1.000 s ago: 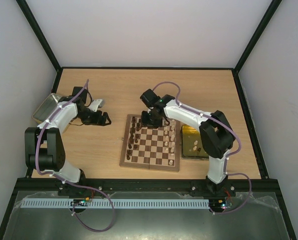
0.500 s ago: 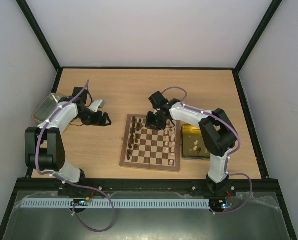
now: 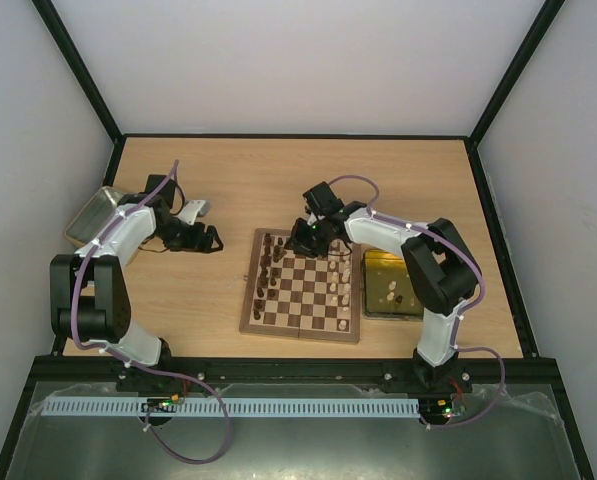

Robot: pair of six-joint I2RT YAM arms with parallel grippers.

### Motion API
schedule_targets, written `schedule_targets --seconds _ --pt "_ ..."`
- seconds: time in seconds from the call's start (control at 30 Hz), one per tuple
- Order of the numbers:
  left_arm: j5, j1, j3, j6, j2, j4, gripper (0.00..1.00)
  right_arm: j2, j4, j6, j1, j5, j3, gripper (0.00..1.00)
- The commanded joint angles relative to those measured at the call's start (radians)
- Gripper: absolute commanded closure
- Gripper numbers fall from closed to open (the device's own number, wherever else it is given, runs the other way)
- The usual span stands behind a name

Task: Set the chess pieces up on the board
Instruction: Pick up the chess piece from the chessboard.

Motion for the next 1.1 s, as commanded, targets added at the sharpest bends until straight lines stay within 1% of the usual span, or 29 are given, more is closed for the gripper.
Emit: schedule_targets --seconds 0.0,0.47,1.07 --pt "-0.001 0.007 -0.008 -0.005 0.0 -0.009 0.17 -0.03 0.038 0.017 -0.005 -0.029 -0.015 0.73" --pt "-0.002 0.008 -0.008 -0.003 0.005 -0.008 0.17 -0.01 0.05 0.012 -0.006 -0.039 -0.028 0.73" --pt "-0.004 0.01 -0.006 -0.002 0.014 -0.01 0.17 0.034 0.052 0.003 -0.005 -0.043 -0.004 0.74"
